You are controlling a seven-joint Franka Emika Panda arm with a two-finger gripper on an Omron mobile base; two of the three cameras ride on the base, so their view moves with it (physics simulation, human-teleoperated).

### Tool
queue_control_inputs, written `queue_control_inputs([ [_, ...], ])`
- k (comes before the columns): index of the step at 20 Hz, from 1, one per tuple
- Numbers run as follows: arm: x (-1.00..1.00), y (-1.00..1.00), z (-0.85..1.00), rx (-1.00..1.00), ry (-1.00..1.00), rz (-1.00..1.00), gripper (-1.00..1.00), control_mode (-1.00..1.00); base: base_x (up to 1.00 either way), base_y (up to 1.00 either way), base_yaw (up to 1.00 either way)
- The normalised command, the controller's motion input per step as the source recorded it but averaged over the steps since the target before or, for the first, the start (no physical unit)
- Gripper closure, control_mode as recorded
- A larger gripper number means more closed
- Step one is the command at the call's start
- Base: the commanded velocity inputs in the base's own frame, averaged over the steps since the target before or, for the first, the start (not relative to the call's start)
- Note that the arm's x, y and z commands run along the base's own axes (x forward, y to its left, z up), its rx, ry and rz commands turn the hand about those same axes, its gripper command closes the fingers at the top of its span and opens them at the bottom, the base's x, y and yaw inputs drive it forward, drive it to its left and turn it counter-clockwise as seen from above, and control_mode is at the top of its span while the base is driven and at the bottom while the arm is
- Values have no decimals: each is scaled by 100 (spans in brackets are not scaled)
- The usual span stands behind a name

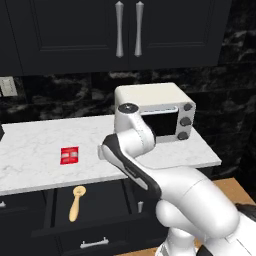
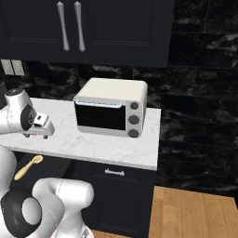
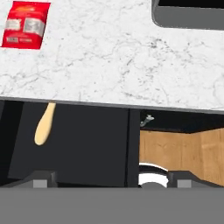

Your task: Pick the pizza cutter from the drawer and place it on the counter.

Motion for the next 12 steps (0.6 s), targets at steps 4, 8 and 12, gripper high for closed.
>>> queue_control_inputs([
  [4, -20, 23, -43, 0, 4, 0, -100, -100, 0, 0, 0],
  [8, -27, 38, -54, 0, 6, 0, -100, -100, 0, 0, 0],
  [12, -24, 51, -54, 0, 6, 0, -100, -100, 0, 0, 0],
])
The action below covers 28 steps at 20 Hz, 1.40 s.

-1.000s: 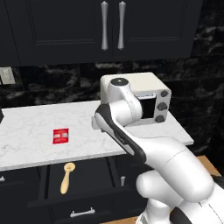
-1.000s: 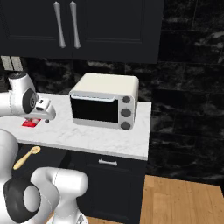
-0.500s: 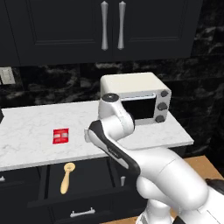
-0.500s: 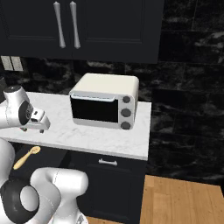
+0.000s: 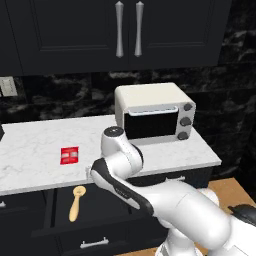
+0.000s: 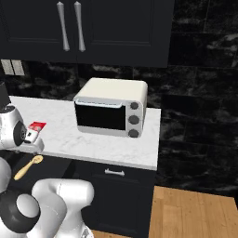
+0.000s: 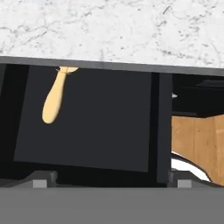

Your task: Pick the pizza cutter from the drawer and place it on the counter.

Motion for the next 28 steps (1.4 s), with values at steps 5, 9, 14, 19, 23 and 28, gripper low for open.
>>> queue_control_inputs([
  [5, -12, 40, -52, 0, 10, 0, -100, -100, 0, 0, 0],
  [9, -7, 18, -74, 0, 2, 0, -100, -100, 0, 0, 0],
  [14, -1, 27, -75, 0, 0, 0, -100, -100, 0, 0, 0],
  [19, -1, 20, -55, 0, 1, 0, -100, -100, 0, 0, 0],
  [23, -15, 6, -21, 0, 1, 0, -100, -100, 0, 0, 0],
  [28, -50, 7, -2, 0, 1, 0, -100, -100, 0, 0, 0],
])
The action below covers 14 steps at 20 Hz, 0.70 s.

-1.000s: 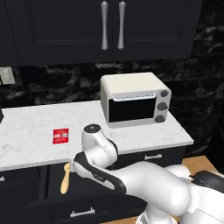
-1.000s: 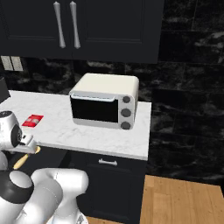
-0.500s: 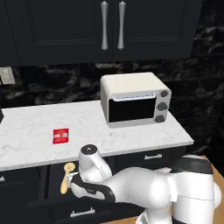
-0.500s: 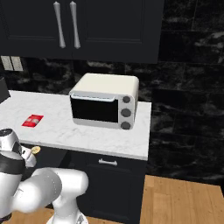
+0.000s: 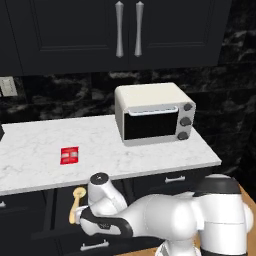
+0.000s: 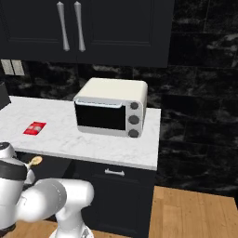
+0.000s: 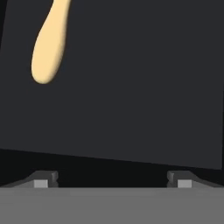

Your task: Pick the pizza cutter from the drawer and place it on the counter.

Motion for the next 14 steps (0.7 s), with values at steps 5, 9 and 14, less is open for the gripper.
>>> queue_control_inputs([
  [5, -63, 5, -3, 0, 5, 0, -100, -100, 0, 0, 0],
  [9, -74, 0, -1, 0, 9, 0, -100, -100, 0, 0, 0],
  [14, -72, 0, 0, 0, 12, 0, -100, -100, 0, 0, 0],
])
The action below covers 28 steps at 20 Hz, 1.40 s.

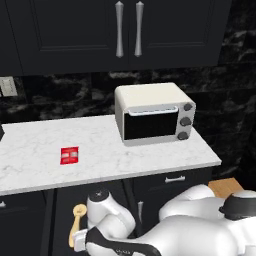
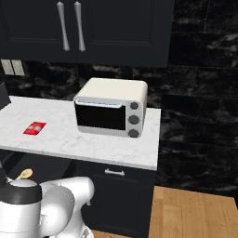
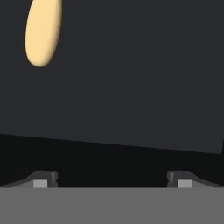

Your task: Pick the pizza cutter from the drawer and place it on the counter.

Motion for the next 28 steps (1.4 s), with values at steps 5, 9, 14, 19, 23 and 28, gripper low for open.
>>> queue_control_inputs([
  [5, -36, 0, 0, 0, 8, 0, -100, -100, 0, 0, 0],
  [9, 17, 0, 9, 0, 0, 0, -100, -100, 0, 0, 0],
  [14, 53, 9, 38, 0, -2, 0, -100, -100, 0, 0, 0],
  [19, 63, 29, 39, 0, -1, -1, -100, -100, 0, 0, 0],
  [23, 62, 27, 0, -2, 0, 0, -100, -100, 0, 0, 0],
  [28, 51, 31, -7, -5, 0, 0, -100, -100, 0, 0, 0],
])
